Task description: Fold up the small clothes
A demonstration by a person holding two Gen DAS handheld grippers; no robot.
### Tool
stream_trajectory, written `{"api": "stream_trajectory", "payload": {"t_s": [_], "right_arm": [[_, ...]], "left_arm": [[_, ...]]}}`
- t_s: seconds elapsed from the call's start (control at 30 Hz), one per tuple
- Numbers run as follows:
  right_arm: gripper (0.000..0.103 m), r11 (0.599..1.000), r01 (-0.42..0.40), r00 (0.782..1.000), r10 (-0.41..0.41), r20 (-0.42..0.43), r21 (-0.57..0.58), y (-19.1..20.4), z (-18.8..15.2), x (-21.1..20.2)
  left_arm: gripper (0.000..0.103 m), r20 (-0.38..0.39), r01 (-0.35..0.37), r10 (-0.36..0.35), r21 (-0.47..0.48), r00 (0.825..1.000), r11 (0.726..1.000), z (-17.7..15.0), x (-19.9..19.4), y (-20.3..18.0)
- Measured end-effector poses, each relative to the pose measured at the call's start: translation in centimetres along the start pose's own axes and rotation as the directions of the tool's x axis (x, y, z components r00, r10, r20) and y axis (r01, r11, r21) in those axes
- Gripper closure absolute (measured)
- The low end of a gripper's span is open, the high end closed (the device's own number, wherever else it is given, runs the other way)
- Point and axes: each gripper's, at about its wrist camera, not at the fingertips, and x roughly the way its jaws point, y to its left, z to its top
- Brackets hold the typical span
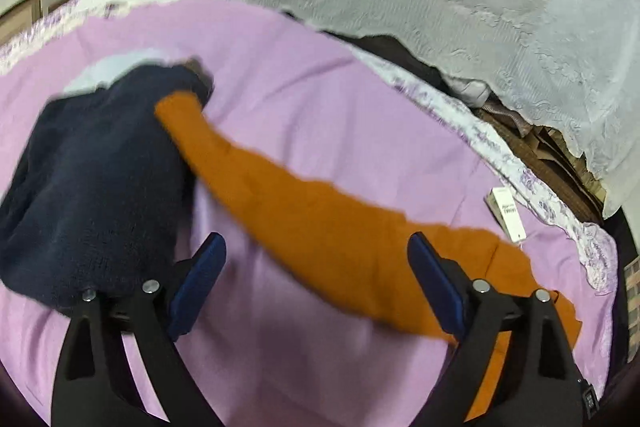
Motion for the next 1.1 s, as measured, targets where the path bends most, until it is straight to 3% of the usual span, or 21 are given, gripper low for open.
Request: {"api": "stream_trajectory", "payload": {"t_s": [0.07,0.27,0.33,0.37,0.4,0.43,0.47,0.57,0.7,0.77,1.1], "right_arm": [[0.034,1.000,0.000,1.000,0.000,0.001,0.000,0.1,-0.3,-0.3],[0.034,1.000,-0.008,1.000,0.008,-0.004,0.007,0.1,-0.1,-0.2],[0.034,1.000,-0.009,1.000,0.009,-0.004,0.008,0.1,-0.1,-0.2],[0.034,1.000,-0.008,1.000,0.008,-0.003,0.008,0.1,-0.1,-0.2],[0.034,1.000,-0.008,1.000,0.008,-0.003,0.007,0.1,-0.1,-0.2],[0.034,1.000,-0.008,1.000,0.008,-0.003,0.006,0.1,-0.1,-0.2],[0.034,1.000,-0.008,1.000,0.008,-0.004,0.006,0.1,-0.1,-0.2],[0.033,1.000,-0.005,1.000,0.005,-0.004,0.003,0.1,-0.1,-0.1],[0.033,1.000,-0.008,1.000,0.008,-0.006,0.002,0.1,-0.1,0.0],[0.033,1.000,-0.009,1.000,0.009,-0.005,0.004,0.1,-0.1,0.0],[0.035,0.998,-0.035,0.999,0.034,0.010,0.051,-0.3,-0.1,-0.3]], "left_arm": [[0.014,-0.003,-0.007,0.007,-0.022,1.000,1.000,0.6,0.3,-0.3],[0.014,-0.069,0.083,-0.094,-0.157,0.993,0.984,-1.0,0.5,0.6],[0.014,-0.089,0.140,-0.167,-0.247,0.982,0.959,-2.1,0.8,1.9],[0.014,-0.101,0.171,-0.215,-0.328,0.971,0.929,-2.8,1.5,2.7],[0.016,-0.105,0.171,-0.221,-0.358,0.970,0.918,-3.0,1.9,3.2],[0.026,-0.116,0.149,-0.206,-0.376,0.972,0.914,-2.7,2.9,3.7],[0.037,-0.125,0.125,-0.184,-0.376,0.975,0.918,-2.4,3.5,4.0],[0.056,-0.125,0.061,-0.118,-0.386,0.985,0.920,-1.3,5.4,4.6],[0.077,-0.107,0.024,-0.076,-0.420,0.991,0.907,-0.2,6.5,4.8],[0.097,-0.096,0.028,-0.076,-0.423,0.993,0.906,-0.2,6.5,5.1],[0.099,0.022,0.025,-0.021,-0.229,1.000,0.973,0.8,2.7,1.7]]}}
